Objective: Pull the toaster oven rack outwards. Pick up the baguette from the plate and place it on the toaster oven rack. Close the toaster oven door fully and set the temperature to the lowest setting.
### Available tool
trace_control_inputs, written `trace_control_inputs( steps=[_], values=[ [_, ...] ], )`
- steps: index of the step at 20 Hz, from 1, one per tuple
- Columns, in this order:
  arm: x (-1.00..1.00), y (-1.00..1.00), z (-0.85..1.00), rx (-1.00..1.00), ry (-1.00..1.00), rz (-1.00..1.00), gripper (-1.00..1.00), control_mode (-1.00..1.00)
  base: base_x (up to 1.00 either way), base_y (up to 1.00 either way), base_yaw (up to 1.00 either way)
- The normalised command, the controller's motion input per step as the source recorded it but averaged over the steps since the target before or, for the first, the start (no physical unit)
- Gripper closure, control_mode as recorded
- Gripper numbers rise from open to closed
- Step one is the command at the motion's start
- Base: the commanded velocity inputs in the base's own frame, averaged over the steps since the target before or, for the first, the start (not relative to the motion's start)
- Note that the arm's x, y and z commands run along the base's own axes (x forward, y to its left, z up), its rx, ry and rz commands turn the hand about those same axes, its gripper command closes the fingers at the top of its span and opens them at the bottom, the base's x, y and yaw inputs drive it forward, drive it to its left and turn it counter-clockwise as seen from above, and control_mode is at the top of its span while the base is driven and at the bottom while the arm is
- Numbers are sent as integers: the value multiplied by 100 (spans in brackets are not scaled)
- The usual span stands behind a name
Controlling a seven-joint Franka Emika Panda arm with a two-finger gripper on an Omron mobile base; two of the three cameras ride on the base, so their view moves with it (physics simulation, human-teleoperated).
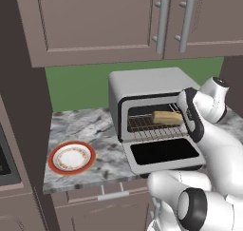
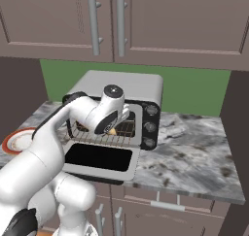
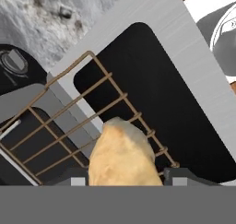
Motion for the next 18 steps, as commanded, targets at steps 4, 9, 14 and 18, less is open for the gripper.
trace_control_inputs(
  steps=[4,9,14,18],
  values=[
    [20,0,0,0,-11,-3,100,-100,0,0,0],
    [20,0,0,0,-8,-3,100,-100,0,0,0],
    [13,0,-5,0,-1,-3,100,-100,0,0,0],
    [5,0,-8,0,0,-2,100,-100,0,0,0]
  ],
)
